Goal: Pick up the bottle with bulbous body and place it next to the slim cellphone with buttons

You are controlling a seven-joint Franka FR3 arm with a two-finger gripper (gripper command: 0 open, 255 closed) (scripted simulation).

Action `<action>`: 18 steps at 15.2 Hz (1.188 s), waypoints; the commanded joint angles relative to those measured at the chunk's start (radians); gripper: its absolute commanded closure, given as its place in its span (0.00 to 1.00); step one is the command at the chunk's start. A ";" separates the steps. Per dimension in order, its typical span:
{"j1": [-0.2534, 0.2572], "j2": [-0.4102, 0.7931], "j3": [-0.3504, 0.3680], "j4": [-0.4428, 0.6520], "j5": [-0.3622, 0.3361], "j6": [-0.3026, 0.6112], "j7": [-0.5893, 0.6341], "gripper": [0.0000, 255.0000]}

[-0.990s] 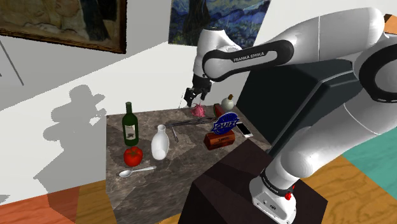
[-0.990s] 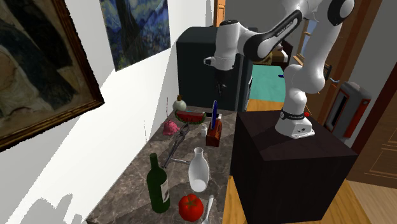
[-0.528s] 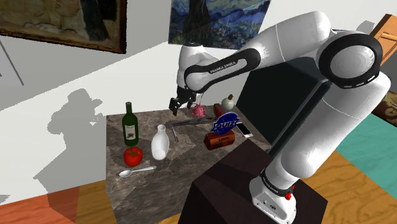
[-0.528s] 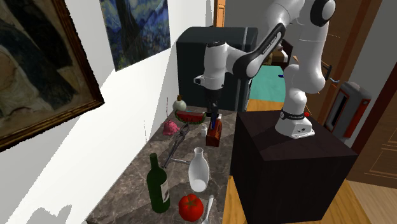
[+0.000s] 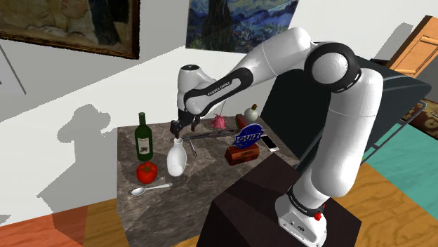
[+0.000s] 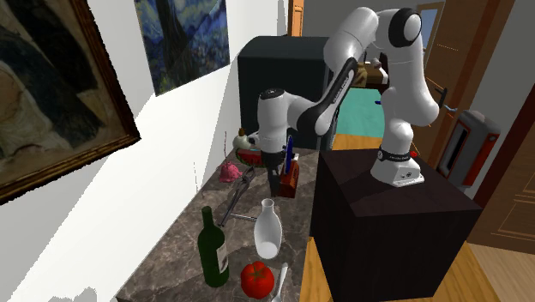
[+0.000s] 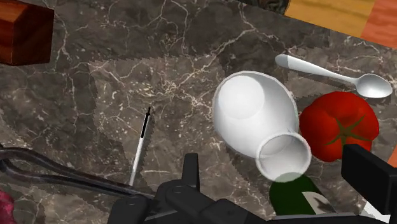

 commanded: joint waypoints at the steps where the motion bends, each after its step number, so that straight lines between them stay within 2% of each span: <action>1: 0.014 0.077 -0.006 0.060 -0.012 0.009 0.019 0.00; 4: 0.034 0.164 -0.013 0.133 -0.021 0.014 0.041 0.00; 11: 0.047 0.238 -0.031 0.133 -0.045 0.087 0.056 0.00; 18: 0.047 0.238 -0.031 0.133 -0.045 0.087 0.056 0.00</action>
